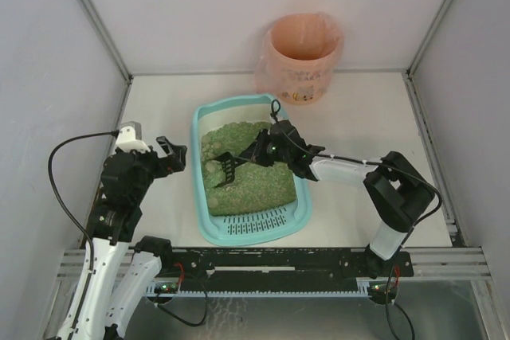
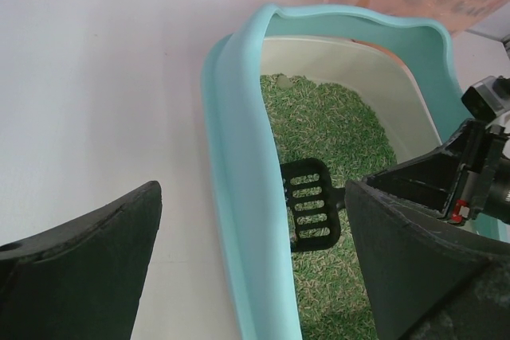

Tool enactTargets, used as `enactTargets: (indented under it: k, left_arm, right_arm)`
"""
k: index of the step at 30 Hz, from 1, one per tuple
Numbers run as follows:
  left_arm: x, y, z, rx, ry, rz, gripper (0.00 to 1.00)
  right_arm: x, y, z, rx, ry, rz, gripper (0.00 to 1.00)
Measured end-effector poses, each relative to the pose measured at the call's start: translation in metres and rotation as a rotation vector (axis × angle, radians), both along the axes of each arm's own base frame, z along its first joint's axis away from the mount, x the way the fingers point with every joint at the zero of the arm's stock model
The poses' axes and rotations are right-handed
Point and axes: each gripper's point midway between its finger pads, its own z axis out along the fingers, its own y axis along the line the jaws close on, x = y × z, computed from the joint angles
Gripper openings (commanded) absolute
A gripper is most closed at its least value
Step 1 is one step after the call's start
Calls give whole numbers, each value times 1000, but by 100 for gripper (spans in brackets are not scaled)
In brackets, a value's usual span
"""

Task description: Clean the litter box

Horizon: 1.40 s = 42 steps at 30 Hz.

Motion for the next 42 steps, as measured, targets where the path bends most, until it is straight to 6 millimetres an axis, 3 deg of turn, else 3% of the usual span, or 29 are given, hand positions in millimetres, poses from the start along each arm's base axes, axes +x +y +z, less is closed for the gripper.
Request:
enactTargets:
  k: [8,18,30,33,37,42]
  left_arm:
    - [0,-1,0,-2,-1,-6,100]
    - [2,-1,-1,-1,5,-6,100]
    - [4,-3,-5,-18,25,0,100]
    - [6,-3,-15,-22,71,5,100]
    - [7,-4,-40,-8,183,3,100]
    - [3,-4,-65,12,301,5,100]
  right_arm:
    - [8,-11,25,42,-45,-67,0]
    - [10,-43,25,43,-41,-152,0]
    - [5,-107,83,179,-144,-291,0]
    - [2,-121,85,229,-135,-328,0]
    - [-3,-120,89,284,-110,-298,0]
    - [-15,-133,90,348,-90,-314,0]
